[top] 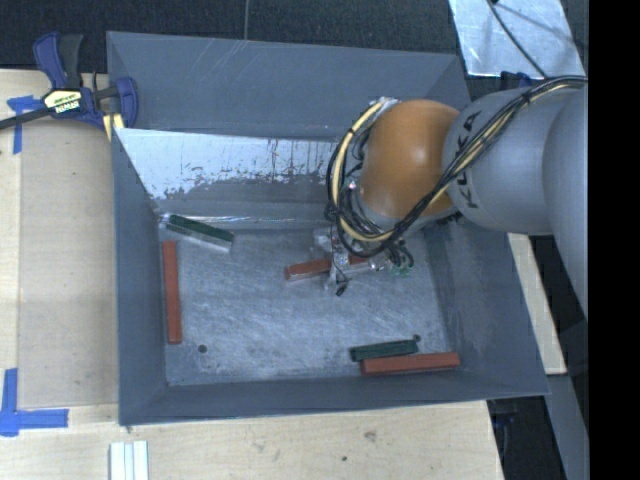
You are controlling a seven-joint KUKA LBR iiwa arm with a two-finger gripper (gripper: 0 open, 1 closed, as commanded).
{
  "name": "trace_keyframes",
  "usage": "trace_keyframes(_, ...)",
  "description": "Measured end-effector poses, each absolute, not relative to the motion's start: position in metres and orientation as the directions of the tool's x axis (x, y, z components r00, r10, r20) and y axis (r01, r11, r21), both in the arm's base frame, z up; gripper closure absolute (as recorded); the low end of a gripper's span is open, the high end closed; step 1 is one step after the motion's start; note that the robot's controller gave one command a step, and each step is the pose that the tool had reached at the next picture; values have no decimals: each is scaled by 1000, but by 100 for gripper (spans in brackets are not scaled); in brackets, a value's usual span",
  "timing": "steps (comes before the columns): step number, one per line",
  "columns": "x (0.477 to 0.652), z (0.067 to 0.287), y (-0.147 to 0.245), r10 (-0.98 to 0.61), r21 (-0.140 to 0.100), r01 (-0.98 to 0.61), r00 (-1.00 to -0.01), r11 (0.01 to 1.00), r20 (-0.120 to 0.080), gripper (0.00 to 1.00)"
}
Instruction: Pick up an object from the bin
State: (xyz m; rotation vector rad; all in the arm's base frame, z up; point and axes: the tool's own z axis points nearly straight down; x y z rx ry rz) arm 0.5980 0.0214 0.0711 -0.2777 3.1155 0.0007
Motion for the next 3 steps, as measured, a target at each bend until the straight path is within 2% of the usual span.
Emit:
trace_keyframes(1, 601, 167, 21, -174, -2, -174, -985, 985, -13, 100)
trace_keyframes(2, 603, 188, 21, -171, -1, -171, -985, 985, -8, 100)
trace_keyframes(3, 604, 197, 21, -168, -1, -168, -986, 986, -8, 100)
